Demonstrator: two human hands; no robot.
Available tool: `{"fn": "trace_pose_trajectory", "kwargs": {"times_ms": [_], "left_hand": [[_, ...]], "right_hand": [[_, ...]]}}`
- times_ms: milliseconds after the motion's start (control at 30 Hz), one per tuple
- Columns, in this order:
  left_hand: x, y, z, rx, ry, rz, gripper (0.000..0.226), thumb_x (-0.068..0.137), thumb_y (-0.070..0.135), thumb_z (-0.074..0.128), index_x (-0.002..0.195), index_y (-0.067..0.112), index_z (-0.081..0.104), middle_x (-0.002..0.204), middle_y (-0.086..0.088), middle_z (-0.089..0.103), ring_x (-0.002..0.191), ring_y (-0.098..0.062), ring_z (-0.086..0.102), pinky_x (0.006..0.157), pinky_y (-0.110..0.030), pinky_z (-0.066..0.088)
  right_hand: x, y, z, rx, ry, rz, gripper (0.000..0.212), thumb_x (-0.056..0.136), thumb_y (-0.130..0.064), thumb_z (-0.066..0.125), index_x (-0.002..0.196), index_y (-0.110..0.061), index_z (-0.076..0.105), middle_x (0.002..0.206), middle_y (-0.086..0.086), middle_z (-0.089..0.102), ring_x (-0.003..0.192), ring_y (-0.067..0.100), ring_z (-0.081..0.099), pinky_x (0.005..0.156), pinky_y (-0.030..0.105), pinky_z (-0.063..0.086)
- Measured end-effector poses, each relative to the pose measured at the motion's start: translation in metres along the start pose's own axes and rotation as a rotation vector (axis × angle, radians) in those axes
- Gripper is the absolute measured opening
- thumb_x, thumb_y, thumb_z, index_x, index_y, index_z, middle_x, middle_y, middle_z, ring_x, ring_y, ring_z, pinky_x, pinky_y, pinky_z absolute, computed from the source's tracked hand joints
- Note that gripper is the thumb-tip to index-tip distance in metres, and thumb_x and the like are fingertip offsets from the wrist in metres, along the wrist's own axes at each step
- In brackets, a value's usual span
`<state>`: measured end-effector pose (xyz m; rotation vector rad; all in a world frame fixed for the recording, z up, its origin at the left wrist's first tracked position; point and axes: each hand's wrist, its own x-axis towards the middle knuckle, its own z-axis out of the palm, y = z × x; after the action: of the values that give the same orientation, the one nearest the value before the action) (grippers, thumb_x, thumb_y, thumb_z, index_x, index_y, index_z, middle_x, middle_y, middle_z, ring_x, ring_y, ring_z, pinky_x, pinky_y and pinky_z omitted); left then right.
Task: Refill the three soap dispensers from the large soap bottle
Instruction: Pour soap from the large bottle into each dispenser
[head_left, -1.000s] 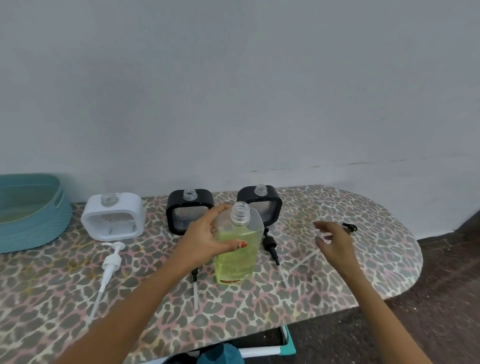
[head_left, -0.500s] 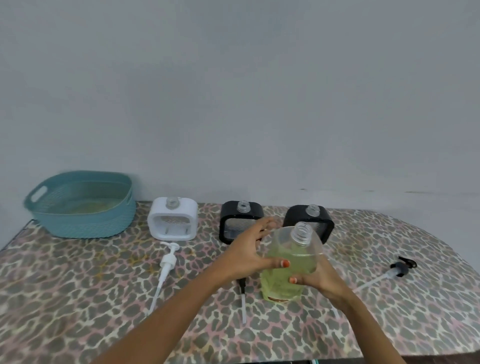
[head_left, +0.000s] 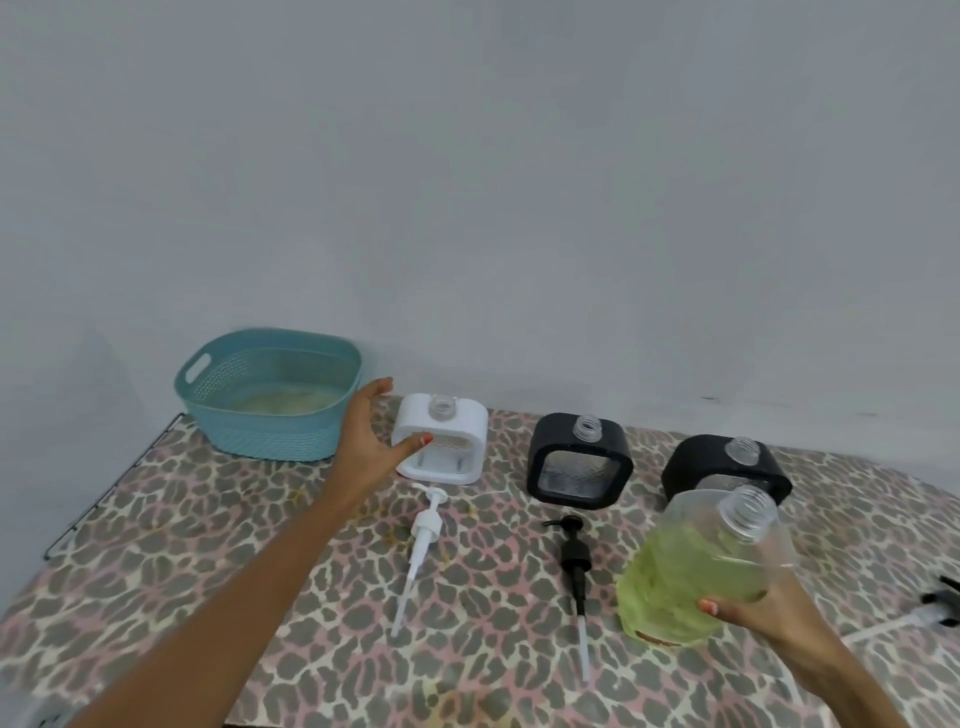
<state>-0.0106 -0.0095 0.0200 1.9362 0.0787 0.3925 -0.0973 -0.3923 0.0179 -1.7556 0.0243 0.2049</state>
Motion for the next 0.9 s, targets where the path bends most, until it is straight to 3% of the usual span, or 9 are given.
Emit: {"fn": "trace_pose_trajectory", "kwargs": {"times_ms": [167,300,367,500,567,733,900], "left_hand": [[0.025,-0.03,0.003,-0.014,-0.249,-0.159,0.096,0.065,0.01,0.08,0.14,0.02,0.022,0.135,0.003,0.037,0.122,-0.014,0.04,0.103,-0.032,0.036],[0.03,-0.033,0.01,-0.082,-0.373,-0.222,0.079,0.068,0.004,0.076,0.13,0.025,0.033,0.111,0.012,0.051,0.096,-0.004,0.053,0.075,-0.014,0.051],[0.033,-0.036,0.012,-0.11,-0.364,-0.233,0.069,0.069,0.004,0.076,0.123,0.027,0.039,0.105,0.013,0.055,0.093,-0.003,0.055,0.065,-0.01,0.049],[0.034,-0.04,0.014,-0.119,-0.31,-0.229,0.071,0.065,0.006,0.079,0.125,0.02,0.045,0.108,0.004,0.059,0.097,-0.01,0.057,0.075,-0.018,0.048],[0.033,-0.037,0.015,-0.099,-0.289,-0.212,0.067,0.064,0.006,0.079,0.12,0.021,0.046,0.103,0.009,0.058,0.093,-0.006,0.056,0.076,-0.019,0.048],[0.03,-0.02,0.009,-0.069,-0.173,-0.157,0.057,0.066,0.005,0.078,0.11,0.02,0.045,0.092,0.016,0.054,0.083,0.002,0.052,0.063,-0.011,0.042],[0.017,0.0,-0.008,-0.104,-0.076,-0.133,0.054,0.066,0.007,0.078,0.107,0.02,0.045,0.093,0.009,0.055,0.084,-0.006,0.054,0.073,-0.022,0.043]], "right_hand": [[0.0,-0.001,0.004,-0.031,0.03,0.027,0.137,0.001,-0.049,0.09,0.119,0.01,0.049,0.08,-0.003,0.074,0.071,0.009,0.07,0.055,0.013,0.051],[0.001,-0.005,0.011,-0.042,0.063,0.035,0.135,-0.004,-0.053,0.086,0.111,0.008,0.054,0.07,-0.008,0.073,0.065,0.002,0.068,0.053,0.009,0.049],[0.002,-0.006,0.013,-0.043,0.093,0.018,0.137,-0.004,-0.055,0.085,0.112,0.01,0.054,0.07,-0.011,0.073,0.065,0.0,0.068,0.053,0.009,0.049],[0.002,-0.009,0.017,-0.043,0.159,-0.002,0.14,-0.005,-0.062,0.081,0.114,0.008,0.053,0.062,-0.016,0.07,0.06,-0.007,0.064,0.05,0.005,0.046],[0.002,-0.008,0.018,-0.046,0.185,-0.002,0.135,-0.006,-0.064,0.079,0.107,0.005,0.055,0.06,-0.016,0.07,0.057,-0.007,0.064,0.049,0.005,0.046],[0.001,0.004,0.012,-0.067,0.226,-0.016,0.13,0.0,-0.06,0.085,0.107,0.009,0.057,0.071,-0.009,0.073,0.065,0.003,0.068,0.054,0.012,0.052],[-0.003,0.004,0.009,-0.095,0.246,-0.062,0.117,0.01,-0.059,0.087,0.106,0.005,0.062,0.079,-0.002,0.074,0.074,0.011,0.07,0.058,0.016,0.054]]}}
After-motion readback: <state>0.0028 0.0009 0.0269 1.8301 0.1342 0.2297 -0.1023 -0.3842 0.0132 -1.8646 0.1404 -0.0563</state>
